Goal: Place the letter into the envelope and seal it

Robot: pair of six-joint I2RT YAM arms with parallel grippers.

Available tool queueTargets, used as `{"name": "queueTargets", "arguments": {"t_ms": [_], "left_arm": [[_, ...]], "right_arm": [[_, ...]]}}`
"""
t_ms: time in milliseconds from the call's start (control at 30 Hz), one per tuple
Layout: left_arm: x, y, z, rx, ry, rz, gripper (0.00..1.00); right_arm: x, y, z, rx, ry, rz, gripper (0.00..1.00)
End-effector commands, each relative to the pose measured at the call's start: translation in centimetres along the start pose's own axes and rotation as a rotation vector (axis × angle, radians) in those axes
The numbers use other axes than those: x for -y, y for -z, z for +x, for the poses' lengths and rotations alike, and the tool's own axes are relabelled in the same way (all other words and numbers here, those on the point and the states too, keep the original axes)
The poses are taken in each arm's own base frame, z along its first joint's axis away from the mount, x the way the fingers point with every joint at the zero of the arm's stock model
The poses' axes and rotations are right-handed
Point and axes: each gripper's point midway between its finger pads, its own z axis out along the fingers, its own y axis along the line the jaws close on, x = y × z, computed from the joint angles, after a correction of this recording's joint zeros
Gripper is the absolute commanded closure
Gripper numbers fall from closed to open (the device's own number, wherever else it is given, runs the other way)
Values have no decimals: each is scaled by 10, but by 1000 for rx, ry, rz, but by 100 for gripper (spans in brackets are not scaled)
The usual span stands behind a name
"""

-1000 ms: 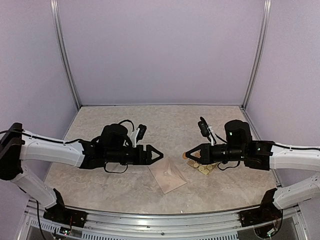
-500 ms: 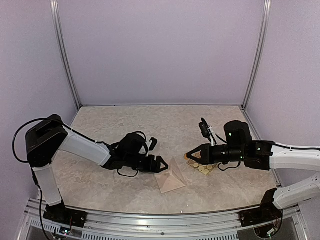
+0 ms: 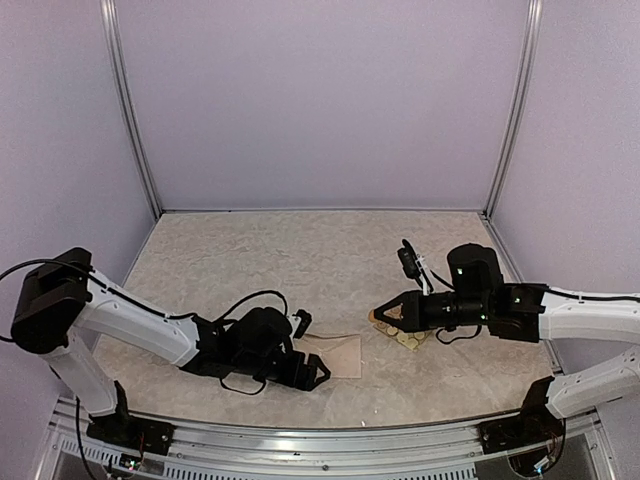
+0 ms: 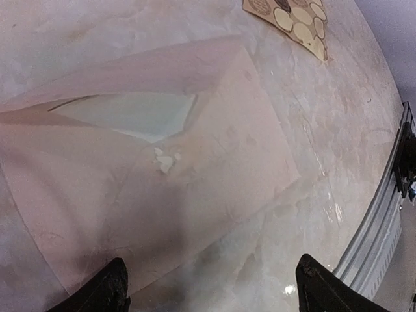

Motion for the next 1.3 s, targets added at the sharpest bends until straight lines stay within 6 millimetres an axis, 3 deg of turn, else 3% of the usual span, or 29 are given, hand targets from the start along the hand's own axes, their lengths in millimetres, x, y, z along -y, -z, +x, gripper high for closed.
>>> {"name": "queueTargets", "arguments": {"t_ms": [0, 100, 267, 367, 467, 733, 967, 1267], "left_arm": [[-12, 20, 47, -85, 56, -115, 15], [-1, 35, 40, -51, 79, -91, 15], [23, 76, -14, 105, 100, -16, 20], [15, 93, -43, 182, 133, 9, 30], [-1, 97, -59, 216, 156, -1, 43], [-14, 77, -75, 227, 125, -38, 58], [-28, 45, -70, 185, 92, -107, 65], [-41, 26, -62, 168, 85, -150, 77]], "right_arm": [[7, -2, 8, -20, -11, 6, 100], [8, -3, 11, -29, -14, 7, 100], [7, -3, 12, -34, -11, 2, 100], [6, -5, 11, -34, -8, -5, 100], [5, -8, 11, -41, -4, -8, 100], [1, -26, 12, -70, 35, 7, 100], [-4, -43, 21, -111, 51, -5, 100], [-7, -52, 26, -132, 60, -18, 100]]}}
